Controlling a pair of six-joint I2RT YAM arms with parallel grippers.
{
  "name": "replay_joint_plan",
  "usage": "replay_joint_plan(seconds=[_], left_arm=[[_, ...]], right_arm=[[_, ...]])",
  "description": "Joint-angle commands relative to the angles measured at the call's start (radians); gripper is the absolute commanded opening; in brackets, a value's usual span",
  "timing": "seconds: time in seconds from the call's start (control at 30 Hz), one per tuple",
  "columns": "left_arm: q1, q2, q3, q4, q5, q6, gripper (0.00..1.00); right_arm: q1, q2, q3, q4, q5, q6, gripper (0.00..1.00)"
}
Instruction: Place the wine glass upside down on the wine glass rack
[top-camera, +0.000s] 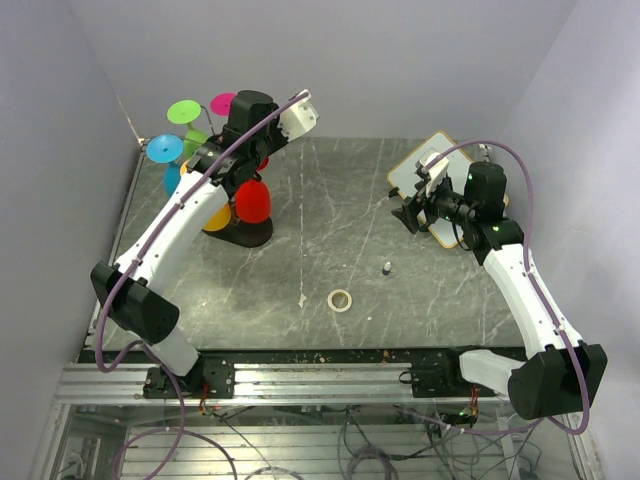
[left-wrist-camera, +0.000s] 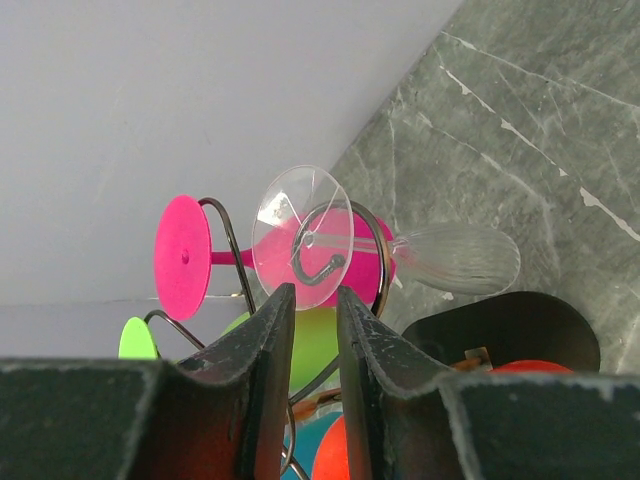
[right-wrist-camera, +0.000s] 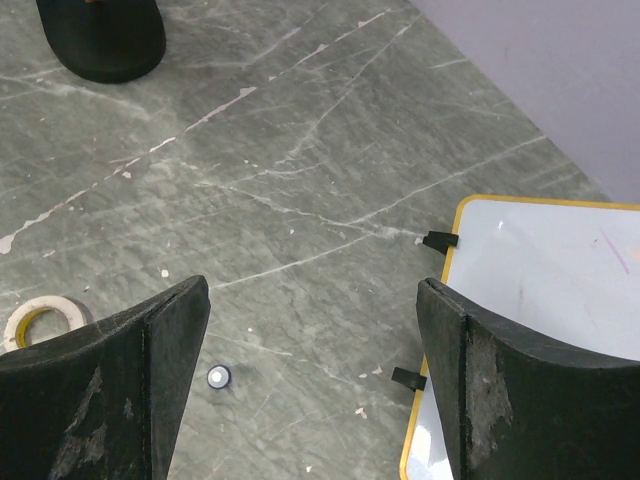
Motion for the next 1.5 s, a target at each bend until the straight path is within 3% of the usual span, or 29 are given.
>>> replay_joint_plan(seconds=[0.0, 0.83, 1.3, 1.4, 1.47], left_arm=[[-0.006, -0.037, 0.021, -0.022, 0.016, -0.025, 0.34], [0.022, -0.099, -0.017, -0.019, -0.019, -0.028, 0.36], [0.143, -0.23, -0.115, 0.102, 0.103, -0.208, 0.37], [0.188, -0.277, -0.171, 0.174, 0.113, -0.299, 0.41], [0.219, -0.311, -0.215, 0.229, 0.106, -0.374, 0.55]], right_arm=[[0.006, 0.006, -0.012, 0.028, 0.004, -0.003, 0.84], [0.006, 0.007, -0.011, 0.03, 0.004, 0.001, 0.84], [0.006, 0.007, -0.008, 0.034, 0.016, 0.014, 0.84], [0.006, 0.006, 0.001, 0.048, 0.073, 0.049, 0.84], [0.004, 0.007, 0.011, 0.069, 0.153, 0.093, 0.85]])
